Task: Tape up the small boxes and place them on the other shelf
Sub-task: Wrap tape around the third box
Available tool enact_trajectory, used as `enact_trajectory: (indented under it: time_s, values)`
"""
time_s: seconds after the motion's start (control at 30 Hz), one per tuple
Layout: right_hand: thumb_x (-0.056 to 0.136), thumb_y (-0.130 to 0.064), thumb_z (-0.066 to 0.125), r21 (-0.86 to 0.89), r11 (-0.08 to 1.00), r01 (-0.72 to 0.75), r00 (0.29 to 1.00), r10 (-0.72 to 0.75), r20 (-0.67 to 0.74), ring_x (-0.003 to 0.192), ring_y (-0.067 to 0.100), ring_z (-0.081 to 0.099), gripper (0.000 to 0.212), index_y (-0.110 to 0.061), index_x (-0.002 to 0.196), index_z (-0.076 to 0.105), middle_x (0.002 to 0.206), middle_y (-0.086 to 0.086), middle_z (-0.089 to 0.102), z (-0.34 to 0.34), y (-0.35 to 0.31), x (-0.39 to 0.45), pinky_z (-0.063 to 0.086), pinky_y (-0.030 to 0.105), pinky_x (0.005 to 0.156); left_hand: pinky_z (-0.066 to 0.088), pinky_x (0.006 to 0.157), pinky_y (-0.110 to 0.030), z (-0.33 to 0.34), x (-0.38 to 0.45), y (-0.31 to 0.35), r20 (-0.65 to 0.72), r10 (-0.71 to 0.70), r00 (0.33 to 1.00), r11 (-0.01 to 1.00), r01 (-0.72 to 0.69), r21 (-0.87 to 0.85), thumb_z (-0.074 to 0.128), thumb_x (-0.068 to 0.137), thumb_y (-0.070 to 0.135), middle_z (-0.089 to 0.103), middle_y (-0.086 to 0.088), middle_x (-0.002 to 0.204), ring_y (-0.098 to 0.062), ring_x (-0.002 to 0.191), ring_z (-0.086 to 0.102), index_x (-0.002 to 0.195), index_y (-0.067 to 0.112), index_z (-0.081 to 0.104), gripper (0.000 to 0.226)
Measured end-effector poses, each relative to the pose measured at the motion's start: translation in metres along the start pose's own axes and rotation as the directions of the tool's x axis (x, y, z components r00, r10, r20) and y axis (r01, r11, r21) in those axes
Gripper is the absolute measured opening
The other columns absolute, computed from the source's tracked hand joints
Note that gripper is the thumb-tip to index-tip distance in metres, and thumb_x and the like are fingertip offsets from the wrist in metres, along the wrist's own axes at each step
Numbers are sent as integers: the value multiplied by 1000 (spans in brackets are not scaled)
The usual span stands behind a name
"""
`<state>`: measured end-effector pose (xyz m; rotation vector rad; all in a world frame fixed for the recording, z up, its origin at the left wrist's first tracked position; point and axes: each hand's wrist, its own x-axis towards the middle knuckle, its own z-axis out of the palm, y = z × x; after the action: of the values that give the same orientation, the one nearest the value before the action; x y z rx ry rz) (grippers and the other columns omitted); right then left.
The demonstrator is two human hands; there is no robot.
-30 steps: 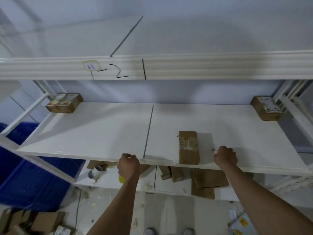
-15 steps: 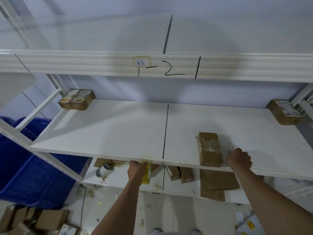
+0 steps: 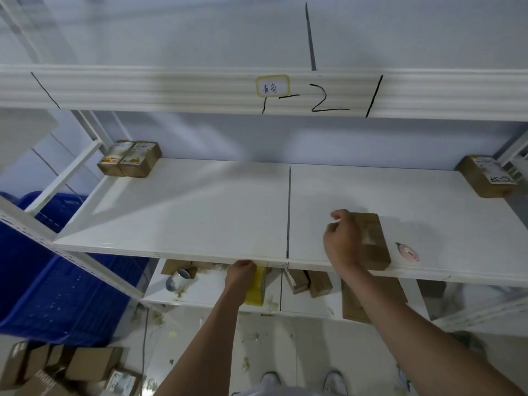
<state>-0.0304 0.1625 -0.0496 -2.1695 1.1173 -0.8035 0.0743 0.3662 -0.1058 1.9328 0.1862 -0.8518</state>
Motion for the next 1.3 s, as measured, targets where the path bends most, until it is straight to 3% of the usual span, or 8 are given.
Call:
enact_trajectory:
  time_s: [0.1, 0.23, 0.4, 0.57, 0.83, 1.0, 1.13, 1.3]
  values:
    - [96, -1, 55, 124, 981, -148, 965, 116, 234, 88, 16, 64, 14, -8, 103, 65, 101, 4, 68, 33, -23, -30, 54, 22, 73, 41, 69, -30, 0, -3, 4, 22, -38, 999, 999, 38, -8, 54, 97, 22, 58, -5, 82, -21, 78, 51, 93, 18, 65, 12]
    - [95, -7, 52, 38, 747, -664, 640, 541, 545, 80, 26, 72, 17, -3, 104, 66, 97, 13, 71, 76, -38, -62, 61, 32, 62, 48, 78, -34, 2, -3, 2, 36, -66, 997, 994, 69, -88, 54, 98, 23, 62, -9, 92, -25, 85, 57, 106, 10, 67, 20]
    - [93, -16, 58, 19, 621, -784, 483, 590, 647, 79, 27, 72, 27, -1, 115, 60, 100, 15, 70, 92, -29, -75, 58, 29, 52, 50, 94, -44, 3, -2, 10, 23, -178, 984, 960, 179, -214, 67, 94, 36, 60, -14, 107, -33, 103, 59, 107, 10, 58, 31]
    - [89, -19, 60, 7, 591, -807, 443, 596, 669, 88, 31, 71, 37, -2, 122, 59, 110, 16, 68, 103, -25, -76, 64, 40, 71, 40, 79, -36, 5, -1, 10, -22, -215, 976, 938, 200, -284, 59, 95, 13, 49, -9, 76, -20, 68, 47, 76, 9, 48, 23]
    - [93, -22, 60, 32, 551, -834, 419, 593, 688, 93, 31, 70, 31, -5, 119, 61, 109, 15, 69, 100, -33, -66, 62, 36, 68, 42, 77, -37, 7, 6, 26, -59, -265, 962, 928, 238, -285, 57, 93, 17, 46, -10, 78, -23, 76, 49, 79, 6, 48, 21]
    - [90, -15, 55, 21, 606, -795, 452, 569, 687, 93, 30, 71, 26, -5, 112, 64, 102, 14, 71, 106, -32, -59, 61, 45, 86, 42, 73, -34, 10, 10, 38, -113, -250, 962, 946, 219, -238, 59, 89, 17, 48, -8, 80, -22, 74, 48, 89, 5, 52, 13]
    - [97, -19, 51, 25, 592, -806, 432, 557, 709, 84, 28, 70, 25, -2, 110, 63, 105, 17, 71, 96, -38, -48, 62, 36, 71, 42, 72, -33, 12, 17, 33, -106, -225, 969, 964, 206, -166, 55, 93, 18, 47, -6, 76, -17, 65, 44, 95, 6, 55, 12]
    - [97, -13, 54, 8, 613, -790, 436, 553, 710, 74, 27, 70, 19, 2, 102, 65, 97, 15, 73, 100, -36, -33, 62, 36, 71, 40, 72, -35, 11, 15, 39, -105, -285, 953, 930, 248, -270, 58, 86, 14, 48, -8, 76, -23, 75, 47, 84, 9, 52, 8]
